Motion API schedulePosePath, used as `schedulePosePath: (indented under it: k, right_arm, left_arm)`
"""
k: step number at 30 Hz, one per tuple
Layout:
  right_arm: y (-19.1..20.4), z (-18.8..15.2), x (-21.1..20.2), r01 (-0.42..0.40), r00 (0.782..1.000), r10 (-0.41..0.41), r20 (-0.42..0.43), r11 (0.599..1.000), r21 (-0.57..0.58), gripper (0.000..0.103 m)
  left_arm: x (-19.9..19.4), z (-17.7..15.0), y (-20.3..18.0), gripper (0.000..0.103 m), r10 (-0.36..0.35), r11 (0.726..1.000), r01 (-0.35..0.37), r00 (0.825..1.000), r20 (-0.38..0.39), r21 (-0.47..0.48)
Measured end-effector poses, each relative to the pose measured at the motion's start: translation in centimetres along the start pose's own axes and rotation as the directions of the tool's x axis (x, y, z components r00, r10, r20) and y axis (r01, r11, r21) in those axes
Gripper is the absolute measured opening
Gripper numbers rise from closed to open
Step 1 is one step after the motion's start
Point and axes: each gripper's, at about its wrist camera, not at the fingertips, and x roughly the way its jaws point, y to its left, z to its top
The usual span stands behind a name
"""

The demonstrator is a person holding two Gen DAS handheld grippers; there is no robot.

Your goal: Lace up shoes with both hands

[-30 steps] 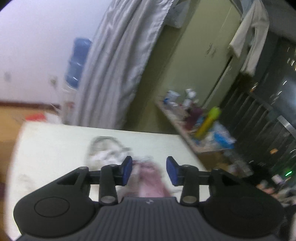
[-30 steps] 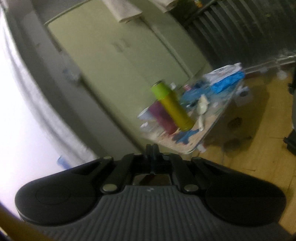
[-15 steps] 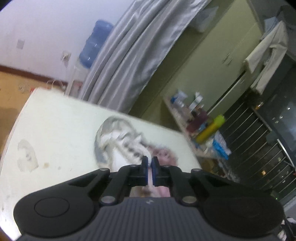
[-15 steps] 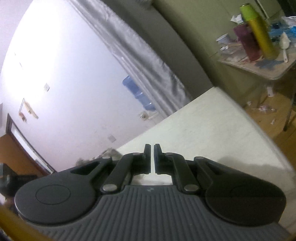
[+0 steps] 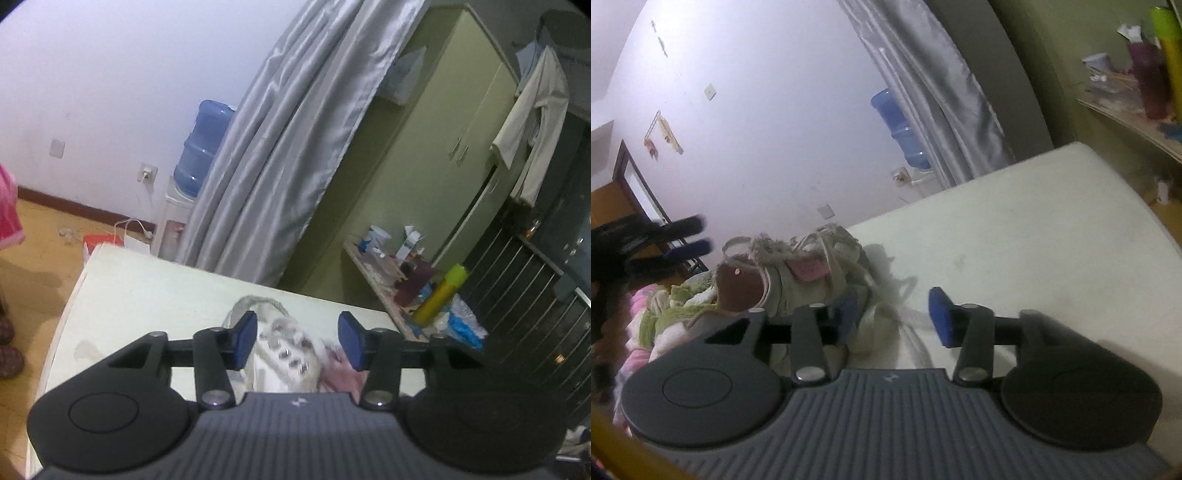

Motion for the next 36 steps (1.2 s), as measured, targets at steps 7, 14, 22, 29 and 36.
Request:
schedulePosePath:
  k: [7,14,22,29,36]
  right_arm:
    - [1.5,1.4,4.2,-0.034,0.999,0.034,-0.030,0.999,-0.014,0.045]
    - [3.7,2.0,7.7,-0.082,0.996,0.079,-0.046,0.995,-0.052,0.019]
    - [4.7,1.7,2.9,0.195,0.975,-0.173,0.141,0.968,-0.159,0.001]
    - [-0.8,-0.3,-4.3,0.298,0.953,-0.291,0.079,0.949,-0.101,0.001]
    - [0.1,-4.9,-8.2,0.263,0.963,-0.267,-0.026,0.960,-0.096,0.001]
  left_arm:
    - [-1.6,-2.5,1.4,0.055,-0.020,1.000,0.019,0.999,-0.033,-0.025]
    - [-2.2,-3.6,3.5,0.057,-0.085,0.988,0.076,0.995,-0.056,-0.137]
    - [-3.2,-5.0,5.1,0.057,-0.067,0.982,0.056,0.996,-0.051,-0.181]
    - [-4.3,-5.7,5.4,0.056,-0.058,0.975,0.052,0.998,-0.023,-0.215]
    - [-5.2,-6.2,4.0,0.056,-0.071,0.979,0.067,0.997,-0.015,-0.191]
